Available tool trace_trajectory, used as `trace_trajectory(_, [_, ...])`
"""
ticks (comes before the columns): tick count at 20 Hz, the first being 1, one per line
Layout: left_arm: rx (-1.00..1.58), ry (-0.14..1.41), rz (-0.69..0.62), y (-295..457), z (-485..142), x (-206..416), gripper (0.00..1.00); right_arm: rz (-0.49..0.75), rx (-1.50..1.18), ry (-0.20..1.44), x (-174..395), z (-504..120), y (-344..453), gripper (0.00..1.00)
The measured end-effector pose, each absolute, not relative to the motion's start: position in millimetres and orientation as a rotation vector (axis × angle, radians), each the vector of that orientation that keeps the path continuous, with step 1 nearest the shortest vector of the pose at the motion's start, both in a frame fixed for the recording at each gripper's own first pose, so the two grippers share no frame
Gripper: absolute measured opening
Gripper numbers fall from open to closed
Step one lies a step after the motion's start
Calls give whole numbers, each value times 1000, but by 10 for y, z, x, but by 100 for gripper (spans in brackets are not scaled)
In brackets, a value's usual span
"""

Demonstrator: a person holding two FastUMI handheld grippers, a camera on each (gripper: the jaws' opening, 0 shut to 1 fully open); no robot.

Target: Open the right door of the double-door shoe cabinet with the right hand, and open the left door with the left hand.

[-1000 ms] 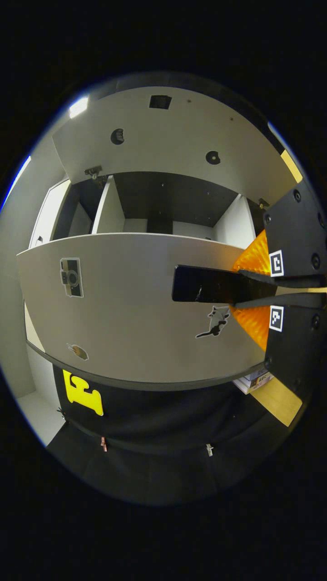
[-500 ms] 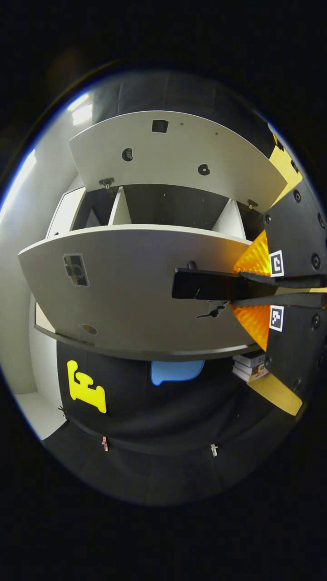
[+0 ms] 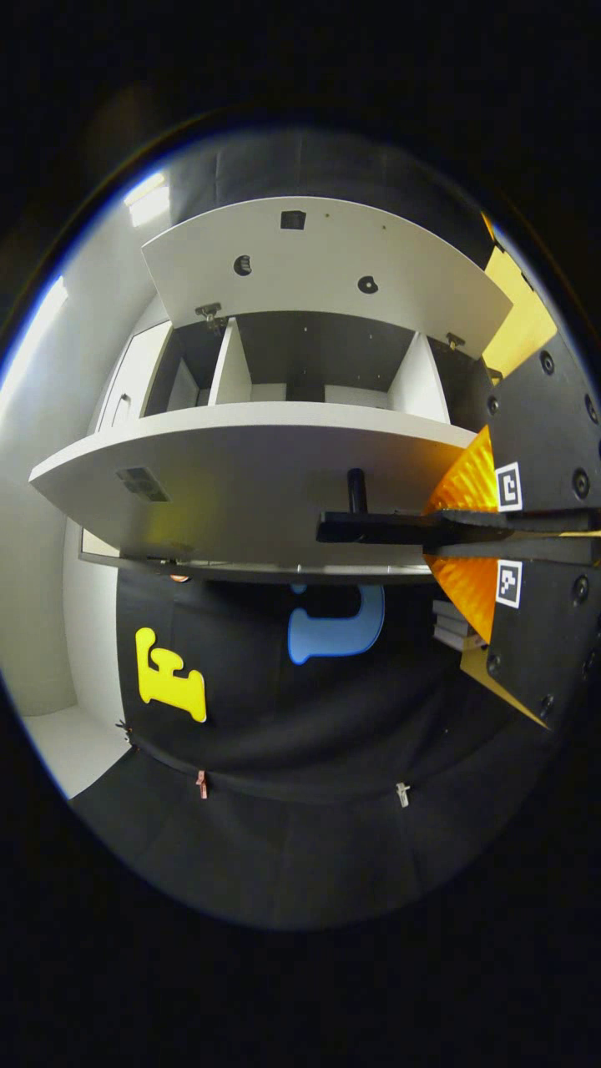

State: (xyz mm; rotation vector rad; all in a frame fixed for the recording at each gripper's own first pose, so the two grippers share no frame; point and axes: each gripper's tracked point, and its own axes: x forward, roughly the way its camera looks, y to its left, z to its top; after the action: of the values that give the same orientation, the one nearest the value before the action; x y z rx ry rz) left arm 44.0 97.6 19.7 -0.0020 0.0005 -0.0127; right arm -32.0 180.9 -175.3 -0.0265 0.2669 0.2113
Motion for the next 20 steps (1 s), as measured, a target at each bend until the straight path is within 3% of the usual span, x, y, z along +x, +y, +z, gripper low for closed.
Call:
trace_trajectory(1, [-14,4,4,1097,184,446,3,207,-26,268,-331,-1758,1814,99])
trace_trajectory(4, [-50,5,40,1428,171,445,5,199,-26,269,-333,-1759,1847,99])
trace_trajectory(6, [-115,2,-18,1328,166,403,5,191,-28,255,-319,-1701,1842,99])
trace_trajectory(12, [30,-22,54,1355,192,227,5,154,-31,217,-224,-1542,1764,99])
trace_trajectory(20, [43,-19,83,1104,263,-370,5,95,-20,193,0,-1350,1534,99])
